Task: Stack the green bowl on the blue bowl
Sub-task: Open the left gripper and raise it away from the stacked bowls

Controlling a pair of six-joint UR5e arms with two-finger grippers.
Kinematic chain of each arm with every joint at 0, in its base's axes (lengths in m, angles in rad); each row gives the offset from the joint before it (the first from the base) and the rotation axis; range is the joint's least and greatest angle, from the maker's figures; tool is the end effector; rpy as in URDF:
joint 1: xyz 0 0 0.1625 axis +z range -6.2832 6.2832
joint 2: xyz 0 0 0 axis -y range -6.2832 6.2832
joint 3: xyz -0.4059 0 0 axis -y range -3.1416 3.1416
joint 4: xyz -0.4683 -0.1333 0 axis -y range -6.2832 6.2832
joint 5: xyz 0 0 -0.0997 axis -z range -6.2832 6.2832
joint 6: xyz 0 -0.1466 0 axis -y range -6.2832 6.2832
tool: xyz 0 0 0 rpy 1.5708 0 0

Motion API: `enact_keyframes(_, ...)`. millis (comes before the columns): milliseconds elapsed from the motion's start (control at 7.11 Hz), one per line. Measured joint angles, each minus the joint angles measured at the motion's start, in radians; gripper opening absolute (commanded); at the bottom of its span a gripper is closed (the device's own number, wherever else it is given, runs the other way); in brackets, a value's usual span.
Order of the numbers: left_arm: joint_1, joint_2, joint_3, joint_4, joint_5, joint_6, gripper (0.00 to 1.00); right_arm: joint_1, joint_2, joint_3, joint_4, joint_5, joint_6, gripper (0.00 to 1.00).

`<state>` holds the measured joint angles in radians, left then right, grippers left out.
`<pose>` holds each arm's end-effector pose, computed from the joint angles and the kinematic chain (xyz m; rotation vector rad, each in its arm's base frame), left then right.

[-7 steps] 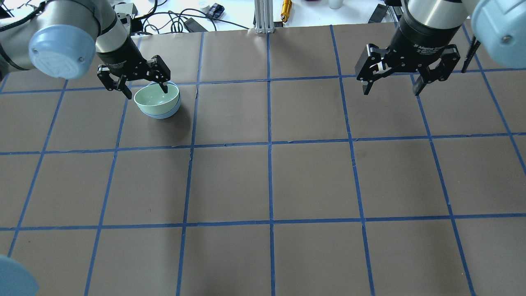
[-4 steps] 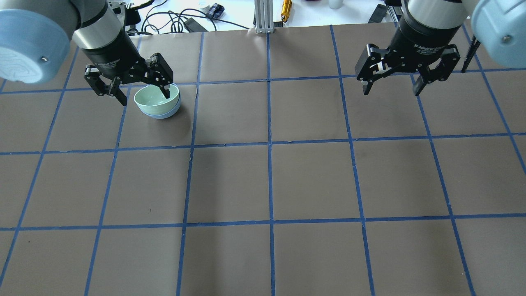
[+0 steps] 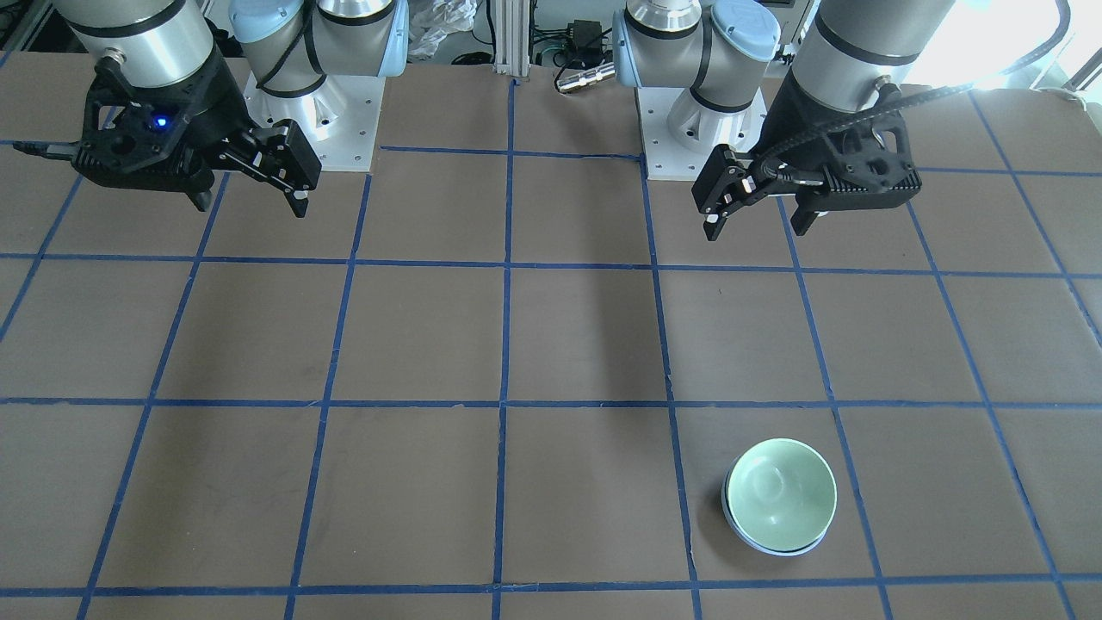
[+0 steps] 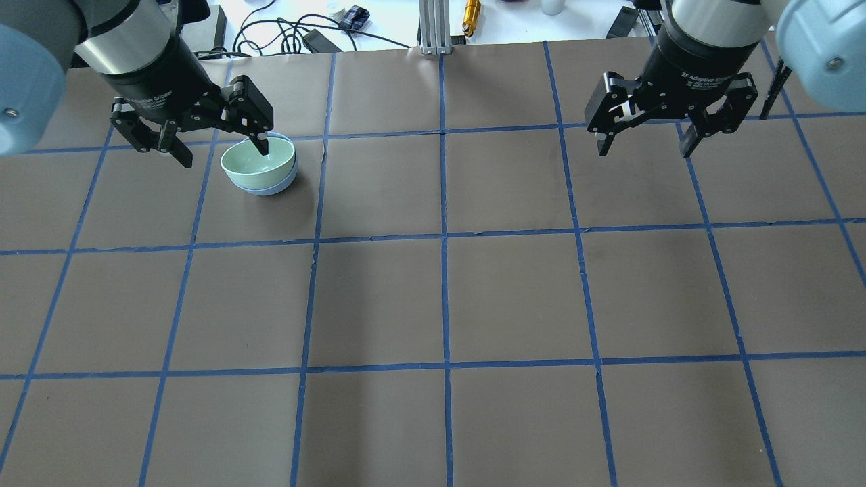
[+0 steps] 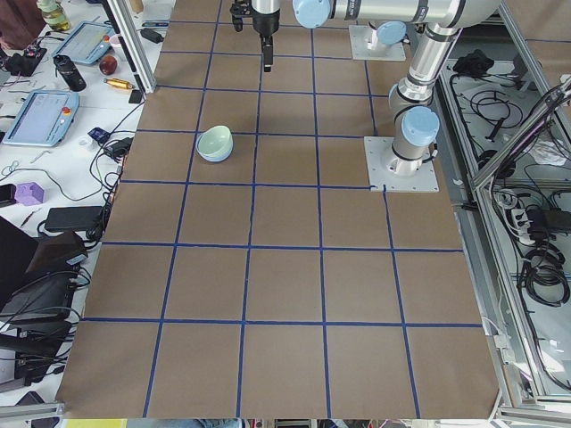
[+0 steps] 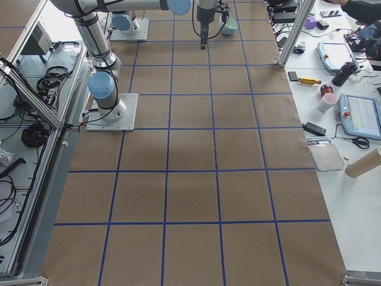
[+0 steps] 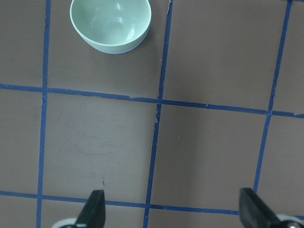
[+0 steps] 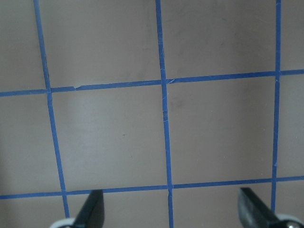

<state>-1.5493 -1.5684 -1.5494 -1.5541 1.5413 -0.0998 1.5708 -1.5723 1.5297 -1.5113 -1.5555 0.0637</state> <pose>-0.1253 -0.5756 0.4372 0.1876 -3.1043 0.0611 0.1355 -0.5645 0.4401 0.0998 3.1251 0.0272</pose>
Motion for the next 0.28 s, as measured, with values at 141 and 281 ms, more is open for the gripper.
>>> enact_keyframes(141,0.000,0.002,-0.001,-0.001,0.000,0.001,1.00,0.000,0.000,0.000,-0.001,0.000,0.000,1.00)
enact_keyframes(281,0.000,0.003,-0.001,-0.001,-0.001,0.004,1.00,0.000,0.000,0.000,-0.001,0.000,0.000,1.00)
